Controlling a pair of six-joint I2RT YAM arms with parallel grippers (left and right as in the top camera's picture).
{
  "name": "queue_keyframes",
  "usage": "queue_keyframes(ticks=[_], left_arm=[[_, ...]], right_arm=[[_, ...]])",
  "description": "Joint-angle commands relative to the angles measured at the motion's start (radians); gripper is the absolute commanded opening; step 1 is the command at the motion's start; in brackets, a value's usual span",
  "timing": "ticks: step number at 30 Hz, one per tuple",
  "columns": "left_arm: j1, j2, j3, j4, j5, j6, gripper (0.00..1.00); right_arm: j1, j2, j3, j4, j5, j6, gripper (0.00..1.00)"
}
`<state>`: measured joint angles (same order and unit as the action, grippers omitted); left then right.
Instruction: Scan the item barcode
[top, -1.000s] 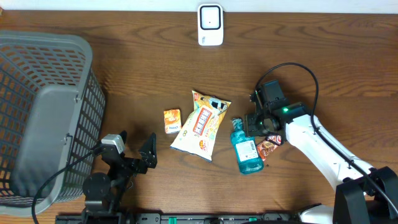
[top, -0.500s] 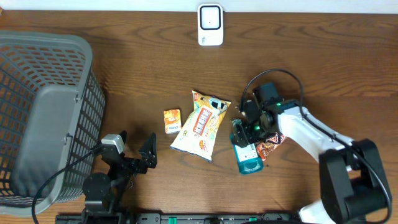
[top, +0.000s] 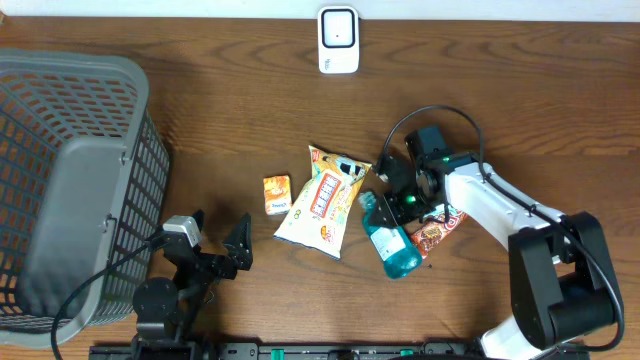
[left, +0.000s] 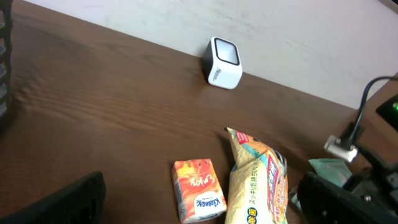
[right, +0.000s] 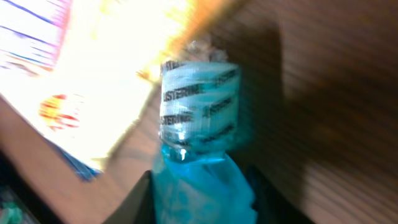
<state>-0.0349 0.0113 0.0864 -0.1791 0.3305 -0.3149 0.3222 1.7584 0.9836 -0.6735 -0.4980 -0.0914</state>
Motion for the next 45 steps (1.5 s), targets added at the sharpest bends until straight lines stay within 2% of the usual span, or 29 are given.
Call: queue_keyframes(ticks=[1, 6, 11, 14, 18, 22, 26, 28, 31, 34, 45], left_arm=[[-0.002, 0.001, -0.013, -0.007, -0.006, -0.005, 0.98], [-0.002, 0.001, -0.013, -0.007, -0.006, -0.005, 0.98], [-0.002, 0.001, -0.013, -0.007, -0.006, -0.005, 0.98], [-0.002, 0.001, -0.013, -0.007, -0.006, -0.005, 0.98], [-0.002, 0.001, -0.013, -0.007, -0.006, -0.005, 0.98], [-0.002, 0.001, -0.013, -0.006, -0.006, -0.005, 0.98], [-0.002, 0.001, -0.013, -0.007, -0.006, -0.005, 0.98], [-0.002, 0.001, -0.013, -0.007, -0.006, -0.005, 0.98], [-0.002, 0.001, -0.013, -0.007, -0.006, -0.005, 0.98], [-0.002, 0.001, -0.013, -0.007, -0.006, -0.005, 0.98], [-0.002, 0.001, -0.013, -0.007, -0.006, -0.005, 0.98]], right_arm=[[0.001, 0.07, -0.034, -0.008, 0.225, 0.012, 0.2], [0.011, 0.069, 0.055, -0.105, 0.302, 0.047, 0.06], [0.07, 0.069, 0.143, -0.204, 0.426, 0.092, 0.05], [0.134, 0.07, 0.143, -0.223, 0.477, 0.115, 0.05], [0.235, 0.07, 0.13, -0.244, 0.655, 0.212, 0.05], [0.306, 0.07, 0.125, -0.199, 0.788, 0.308, 0.12], [0.306, 0.07, 0.118, -0.131, 0.78, 0.366, 0.13], [0.298, 0.073, 0.116, -0.13, 0.774, 0.388, 0.17], [0.29, 0.073, 0.113, -0.134, 0.723, 0.394, 0.32], [0.29, 0.073, 0.112, -0.131, 0.697, 0.394, 0.36], [0.252, 0.105, 0.112, -0.092, 0.676, 0.402, 0.41]])
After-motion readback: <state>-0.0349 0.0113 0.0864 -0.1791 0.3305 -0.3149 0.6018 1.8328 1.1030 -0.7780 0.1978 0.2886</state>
